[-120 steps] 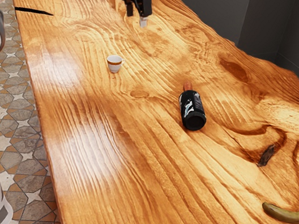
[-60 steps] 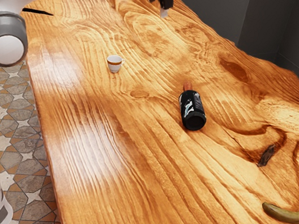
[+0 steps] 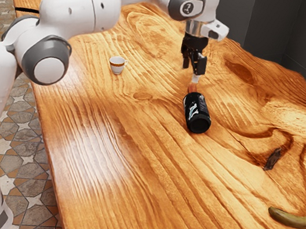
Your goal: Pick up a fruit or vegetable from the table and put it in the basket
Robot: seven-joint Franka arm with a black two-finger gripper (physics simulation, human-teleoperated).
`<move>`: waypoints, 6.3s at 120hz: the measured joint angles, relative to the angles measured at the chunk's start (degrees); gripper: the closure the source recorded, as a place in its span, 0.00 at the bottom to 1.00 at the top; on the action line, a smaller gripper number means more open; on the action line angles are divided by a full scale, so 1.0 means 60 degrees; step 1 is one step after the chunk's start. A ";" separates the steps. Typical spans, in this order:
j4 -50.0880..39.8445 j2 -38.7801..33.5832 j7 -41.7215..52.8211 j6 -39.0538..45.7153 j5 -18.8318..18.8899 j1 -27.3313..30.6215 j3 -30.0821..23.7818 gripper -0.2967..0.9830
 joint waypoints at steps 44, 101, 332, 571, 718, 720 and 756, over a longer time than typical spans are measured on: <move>0.1091 0.0073 0.0153 0.0440 0.0323 -0.2040 -0.0978 0.25; 0.0985 0.0886 0.0260 0.1156 0.0336 -0.4587 -0.1584 0.25; 0.2582 0.4709 -0.0874 0.6687 0.0530 -0.4264 -0.2228 0.29; 0.2910 0.2312 -0.1811 0.2399 0.2759 -0.7878 -0.3312 0.63; 0.3127 0.3573 -0.2221 0.5112 0.2782 -0.7502 -0.3265 0.63; 0.3126 0.3599 -0.2224 0.5185 0.2782 -0.7501 -0.3258 0.63; 0.3085 0.3846 -0.2286 0.6303 0.2789 -0.7368 -0.3186 0.63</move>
